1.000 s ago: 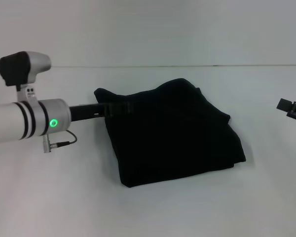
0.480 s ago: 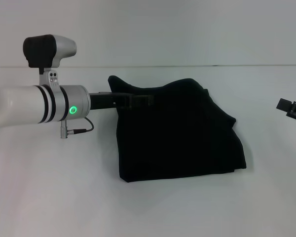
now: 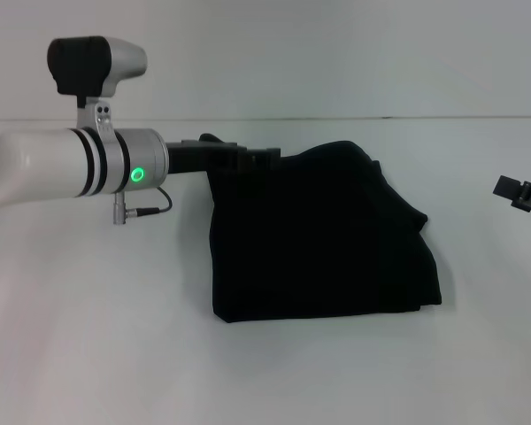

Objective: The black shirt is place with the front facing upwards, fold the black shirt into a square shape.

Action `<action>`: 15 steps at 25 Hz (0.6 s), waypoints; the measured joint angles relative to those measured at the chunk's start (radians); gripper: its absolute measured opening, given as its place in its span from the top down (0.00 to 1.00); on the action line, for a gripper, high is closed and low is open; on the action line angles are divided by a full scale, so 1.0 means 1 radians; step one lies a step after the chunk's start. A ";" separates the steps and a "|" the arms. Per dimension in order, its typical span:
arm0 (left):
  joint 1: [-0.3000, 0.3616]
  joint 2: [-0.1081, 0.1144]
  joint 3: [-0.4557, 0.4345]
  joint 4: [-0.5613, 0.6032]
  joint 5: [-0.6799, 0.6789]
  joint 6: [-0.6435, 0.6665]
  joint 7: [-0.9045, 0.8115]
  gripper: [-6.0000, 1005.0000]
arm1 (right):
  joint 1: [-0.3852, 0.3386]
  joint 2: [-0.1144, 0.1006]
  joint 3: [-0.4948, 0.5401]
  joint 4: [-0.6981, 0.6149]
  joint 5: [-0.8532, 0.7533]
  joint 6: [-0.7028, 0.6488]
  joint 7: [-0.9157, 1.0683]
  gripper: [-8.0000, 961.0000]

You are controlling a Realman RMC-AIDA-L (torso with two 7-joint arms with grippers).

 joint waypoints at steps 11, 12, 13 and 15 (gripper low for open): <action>0.082 0.008 -0.017 0.130 -0.005 0.064 -0.012 0.15 | 0.018 -0.005 -0.034 -0.011 -0.007 0.011 -0.009 0.07; 0.102 0.009 -0.024 0.159 -0.007 0.105 -0.011 0.15 | 0.020 -0.007 -0.051 -0.016 -0.007 0.012 -0.015 0.07; 0.121 0.009 -0.032 0.186 -0.010 0.156 -0.009 0.15 | 0.022 -0.008 -0.068 -0.020 -0.007 0.012 -0.021 0.07; 0.155 0.009 -0.049 0.234 -0.011 0.267 0.003 0.15 | 0.031 -0.012 -0.111 -0.030 -0.007 0.012 -0.035 0.08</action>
